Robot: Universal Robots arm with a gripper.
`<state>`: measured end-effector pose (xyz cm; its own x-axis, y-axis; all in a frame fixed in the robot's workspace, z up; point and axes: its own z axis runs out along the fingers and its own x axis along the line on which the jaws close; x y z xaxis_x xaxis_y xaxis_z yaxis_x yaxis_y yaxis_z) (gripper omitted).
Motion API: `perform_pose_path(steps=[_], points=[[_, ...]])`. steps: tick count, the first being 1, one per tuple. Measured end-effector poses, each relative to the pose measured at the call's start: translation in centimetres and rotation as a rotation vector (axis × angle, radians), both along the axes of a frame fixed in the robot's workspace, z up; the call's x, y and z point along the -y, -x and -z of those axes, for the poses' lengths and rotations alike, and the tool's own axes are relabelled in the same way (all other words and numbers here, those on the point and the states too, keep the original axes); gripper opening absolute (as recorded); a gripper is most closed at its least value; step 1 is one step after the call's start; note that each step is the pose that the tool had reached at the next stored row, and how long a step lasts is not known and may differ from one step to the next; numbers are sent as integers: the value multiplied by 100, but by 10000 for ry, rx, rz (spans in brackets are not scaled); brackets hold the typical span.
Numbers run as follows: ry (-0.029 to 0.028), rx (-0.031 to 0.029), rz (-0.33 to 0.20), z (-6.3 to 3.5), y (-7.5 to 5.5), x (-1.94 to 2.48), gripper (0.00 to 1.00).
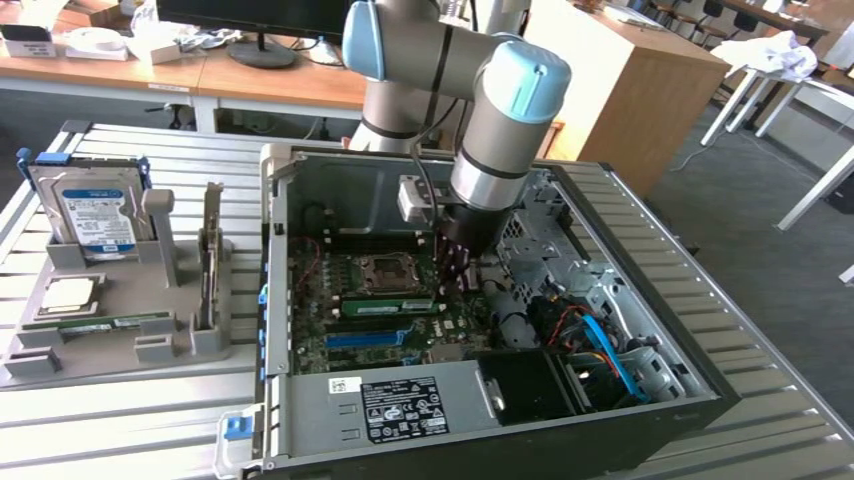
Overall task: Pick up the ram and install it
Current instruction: 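Press down the ram until it locks into place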
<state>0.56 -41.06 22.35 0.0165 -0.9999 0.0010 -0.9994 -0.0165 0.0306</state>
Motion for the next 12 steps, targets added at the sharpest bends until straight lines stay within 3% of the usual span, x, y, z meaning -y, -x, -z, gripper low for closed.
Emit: perform_pose_path(steps=[12], points=[[1, -1, -1, 12, 0, 1, 10]])
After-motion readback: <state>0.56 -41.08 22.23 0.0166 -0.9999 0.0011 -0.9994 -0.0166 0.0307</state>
